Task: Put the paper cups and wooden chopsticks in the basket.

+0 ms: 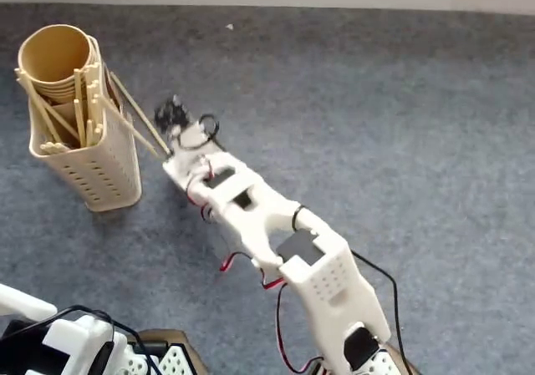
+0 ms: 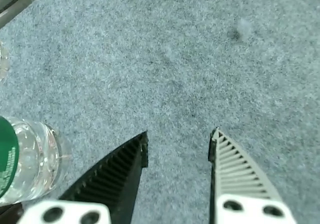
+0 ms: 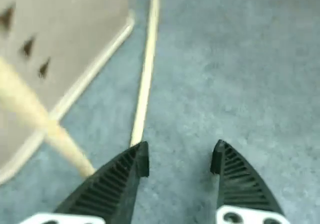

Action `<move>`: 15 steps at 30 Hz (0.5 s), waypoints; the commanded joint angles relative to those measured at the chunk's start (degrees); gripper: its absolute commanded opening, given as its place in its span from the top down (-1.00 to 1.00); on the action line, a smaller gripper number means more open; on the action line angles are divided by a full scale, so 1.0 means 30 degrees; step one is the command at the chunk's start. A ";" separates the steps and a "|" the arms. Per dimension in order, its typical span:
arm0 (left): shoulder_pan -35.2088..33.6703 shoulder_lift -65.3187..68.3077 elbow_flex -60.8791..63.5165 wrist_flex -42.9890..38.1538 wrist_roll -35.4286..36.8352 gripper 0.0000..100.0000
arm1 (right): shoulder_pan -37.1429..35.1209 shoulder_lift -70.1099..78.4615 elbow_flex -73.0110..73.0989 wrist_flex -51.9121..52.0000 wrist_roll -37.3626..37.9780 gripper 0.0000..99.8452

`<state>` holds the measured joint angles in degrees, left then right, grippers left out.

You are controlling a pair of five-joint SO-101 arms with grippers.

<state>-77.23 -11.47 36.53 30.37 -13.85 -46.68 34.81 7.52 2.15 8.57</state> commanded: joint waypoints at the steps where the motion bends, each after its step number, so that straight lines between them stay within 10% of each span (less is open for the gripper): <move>1: -0.0015 -0.0103 0.0484 -0.1436 -0.0176 0.59 | -0.0308 -0.0454 0.1216 -0.1538 0.0381 0.57; 15: -0.0015 -0.0161 0.0571 -0.1319 -0.0176 0.59 | -0.2564 -1.2791 1.1590 -0.4176 0.0234 0.57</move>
<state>-77.23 -11.47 38.55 27.12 -13.85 -51.25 9.05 36.53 -6.11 9.01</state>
